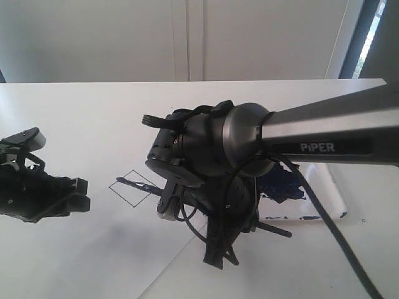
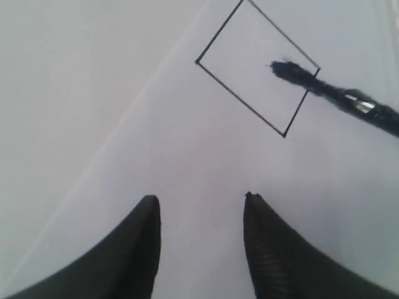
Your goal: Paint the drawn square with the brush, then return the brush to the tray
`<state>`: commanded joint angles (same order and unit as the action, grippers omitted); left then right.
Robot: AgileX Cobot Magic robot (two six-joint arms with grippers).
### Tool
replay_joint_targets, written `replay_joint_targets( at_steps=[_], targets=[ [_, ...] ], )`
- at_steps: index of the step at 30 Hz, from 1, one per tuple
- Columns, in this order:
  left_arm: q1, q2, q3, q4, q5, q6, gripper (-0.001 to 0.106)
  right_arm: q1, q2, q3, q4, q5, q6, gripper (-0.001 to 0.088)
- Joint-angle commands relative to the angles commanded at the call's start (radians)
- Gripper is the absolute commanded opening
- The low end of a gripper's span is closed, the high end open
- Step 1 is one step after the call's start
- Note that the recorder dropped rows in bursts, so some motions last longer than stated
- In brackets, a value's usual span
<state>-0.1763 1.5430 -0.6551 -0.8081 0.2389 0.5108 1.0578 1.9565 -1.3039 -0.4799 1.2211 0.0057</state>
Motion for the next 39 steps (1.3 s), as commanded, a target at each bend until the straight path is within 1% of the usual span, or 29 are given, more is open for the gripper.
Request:
replay_joint_targets(
  at_steps=[1,4,7,12,14,17,20,22,23,25,27,30,33,36,39],
  targets=[
    [0.000,0.004,-0.004,0.104,0.000,-0.101,0.048,0.000,0.000,0.000,-0.002,0.000,-0.006,0.0000],
    [0.000,0.021,-0.011,0.258,0.008,-0.214,0.048,0.000,0.000,0.000,-0.004,0.000,-0.006,0.0000],
    [0.000,0.055,-0.015,0.367,0.037,-0.284,0.048,0.000,0.000,0.000,-0.022,0.000,-0.006,0.0000],
    [0.000,0.124,-0.049,0.494,0.108,-0.367,0.048,0.000,0.000,0.000,-0.079,0.000,-0.006,0.0000],
    [-0.011,0.145,-0.069,0.534,0.127,-0.408,0.048,0.000,0.002,0.000,-0.086,0.000,-0.006,0.0000],
    [-0.044,0.173,-0.107,0.629,0.173,-0.500,0.048,0.000,0.006,0.000,-0.104,0.000,-0.006,0.0000],
    [-0.076,0.195,-0.149,0.790,0.240,-0.666,0.048,0.000,0.018,0.000,-0.130,0.000,-0.006,0.0000],
    [-0.093,0.206,-0.173,0.944,0.303,-0.827,0.048,0.000,0.031,0.000,-0.139,0.000,-0.006,0.0000],
    [-0.095,0.211,-0.182,1.026,0.342,-0.891,0.048,0.000,0.041,0.000,-0.144,0.000,-0.006,0.0000],
    [-0.104,0.220,-0.196,1.139,0.410,-0.995,0.048,0.000,0.059,0.000,-0.156,0.000,-0.006,0.0000],
    [-0.104,0.225,-0.197,1.178,0.427,-1.027,0.048,0.000,0.070,-0.002,-0.173,0.000,-0.006,0.0000],
    [-0.104,0.238,-0.196,1.166,0.416,-1.034,0.048,0.000,0.072,-0.004,-0.183,0.000,-0.006,0.0000],
    [-0.104,0.252,-0.196,1.127,0.394,-1.027,0.048,0.011,0.072,-0.024,-0.183,0.000,-0.006,0.0000],
    [-0.105,0.262,-0.196,1.091,0.377,-1.002,0.048,0.048,0.072,-0.048,-0.183,0.000,-0.006,0.0000],
    [-0.118,0.262,-0.196,1.087,0.360,-1.002,0.048,0.091,0.075,-0.072,-0.185,0.000,-0.006,0.0000]
  ],
)
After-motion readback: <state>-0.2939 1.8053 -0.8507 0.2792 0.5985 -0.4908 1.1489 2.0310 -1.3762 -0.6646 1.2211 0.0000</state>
